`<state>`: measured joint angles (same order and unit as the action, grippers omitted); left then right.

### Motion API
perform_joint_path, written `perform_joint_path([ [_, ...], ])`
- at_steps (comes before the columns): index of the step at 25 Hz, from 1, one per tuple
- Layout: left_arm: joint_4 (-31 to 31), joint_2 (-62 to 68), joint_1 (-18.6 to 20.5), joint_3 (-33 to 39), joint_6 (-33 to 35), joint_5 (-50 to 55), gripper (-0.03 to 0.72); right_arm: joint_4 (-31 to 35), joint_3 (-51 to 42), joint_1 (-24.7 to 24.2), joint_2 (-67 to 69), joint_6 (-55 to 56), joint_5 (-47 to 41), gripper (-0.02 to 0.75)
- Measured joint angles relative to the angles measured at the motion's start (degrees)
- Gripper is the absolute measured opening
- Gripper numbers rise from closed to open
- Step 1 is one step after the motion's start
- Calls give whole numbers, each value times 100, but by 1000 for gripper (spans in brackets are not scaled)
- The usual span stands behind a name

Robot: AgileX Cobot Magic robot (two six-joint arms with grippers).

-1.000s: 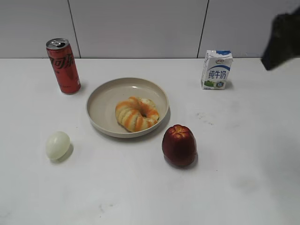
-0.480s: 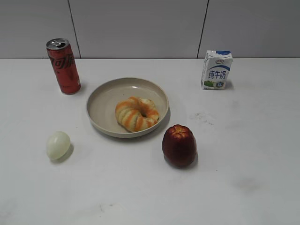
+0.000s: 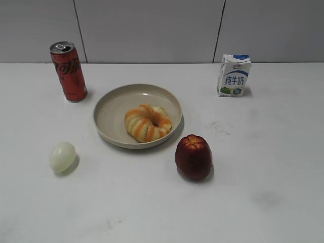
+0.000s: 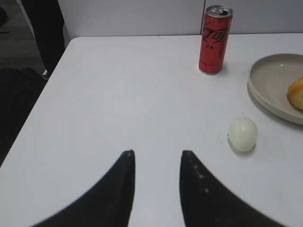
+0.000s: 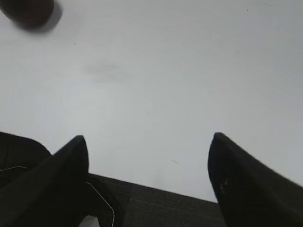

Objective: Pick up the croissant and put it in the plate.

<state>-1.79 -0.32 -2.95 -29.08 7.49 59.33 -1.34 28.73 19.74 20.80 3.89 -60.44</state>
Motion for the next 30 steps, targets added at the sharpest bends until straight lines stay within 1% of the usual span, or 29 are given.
perform_joint_path([
  [13, 0, 0, 0, 0, 0, 0, 237, 61, -7, -35, -108, -7, 35, 594],
  [15, 0, 0, 0, 0, 0, 0, 237, 77, -7, -183, -253, -18, 40, 594],
  [17, 0, 0, 0, 0, 0, 0, 237, 84, -7, -432, -485, -18, 40, 594],
  [22, 0, 0, 0, 0, 0, 0, 233, 84, -7, -1276, -1277, -18, 46, 594],
  [25, 0, 0, 0, 0, 0, 0, 232, 84, -7, -1596, -1724, -18, 46, 594],
  [30, 0, 0, 0, 0, 0, -6, 231, 86, -7, -1656, -2108, -18, 46, 594],
])
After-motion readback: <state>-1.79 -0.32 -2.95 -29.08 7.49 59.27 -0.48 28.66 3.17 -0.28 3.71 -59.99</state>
